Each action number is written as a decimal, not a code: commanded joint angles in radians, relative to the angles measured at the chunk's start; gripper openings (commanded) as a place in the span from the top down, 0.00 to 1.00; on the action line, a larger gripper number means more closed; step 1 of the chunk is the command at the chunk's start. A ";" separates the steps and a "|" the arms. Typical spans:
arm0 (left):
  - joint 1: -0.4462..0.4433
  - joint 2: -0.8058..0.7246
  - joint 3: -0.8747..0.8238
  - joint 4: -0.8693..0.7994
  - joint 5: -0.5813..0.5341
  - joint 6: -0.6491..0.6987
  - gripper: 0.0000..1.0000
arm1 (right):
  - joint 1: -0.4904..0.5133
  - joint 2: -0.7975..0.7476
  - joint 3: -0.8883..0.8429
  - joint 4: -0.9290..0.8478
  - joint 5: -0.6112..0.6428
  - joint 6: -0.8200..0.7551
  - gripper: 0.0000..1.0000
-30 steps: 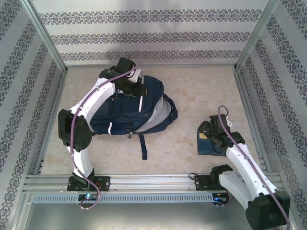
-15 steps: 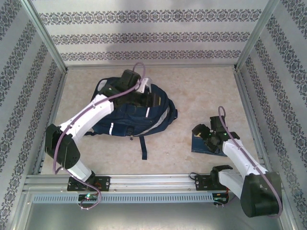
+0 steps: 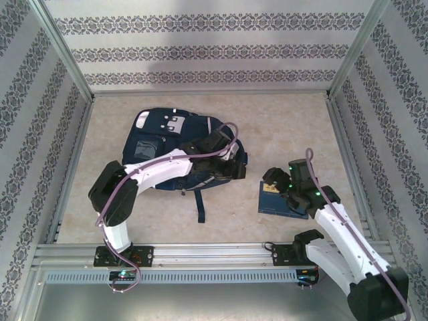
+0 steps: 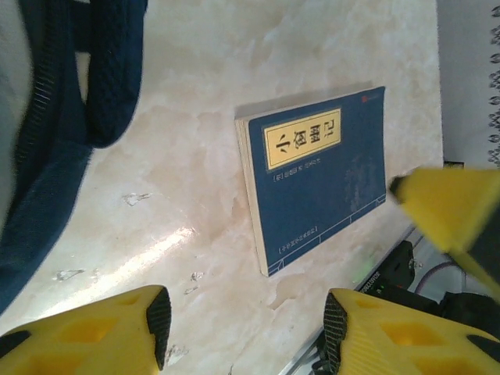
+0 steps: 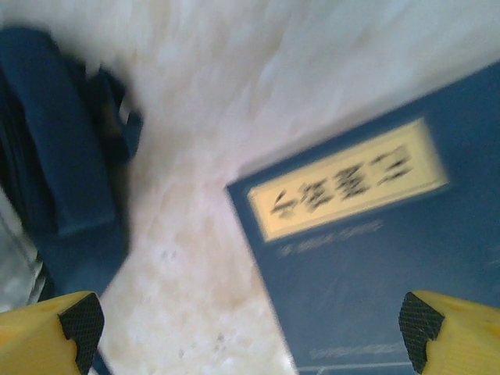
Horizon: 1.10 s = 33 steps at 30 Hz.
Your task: Pack the student bag
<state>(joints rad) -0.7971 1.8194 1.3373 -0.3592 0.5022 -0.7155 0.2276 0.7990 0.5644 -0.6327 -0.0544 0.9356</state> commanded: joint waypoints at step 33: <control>-0.111 0.308 0.174 0.056 0.002 -0.011 0.37 | -0.277 0.157 -0.155 0.206 -0.430 -0.160 0.03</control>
<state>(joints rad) -0.8940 2.1368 1.4841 -0.2672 0.4984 -0.7773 -0.0635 0.9638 0.4271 -0.4587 -0.2485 0.7830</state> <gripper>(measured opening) 0.628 0.975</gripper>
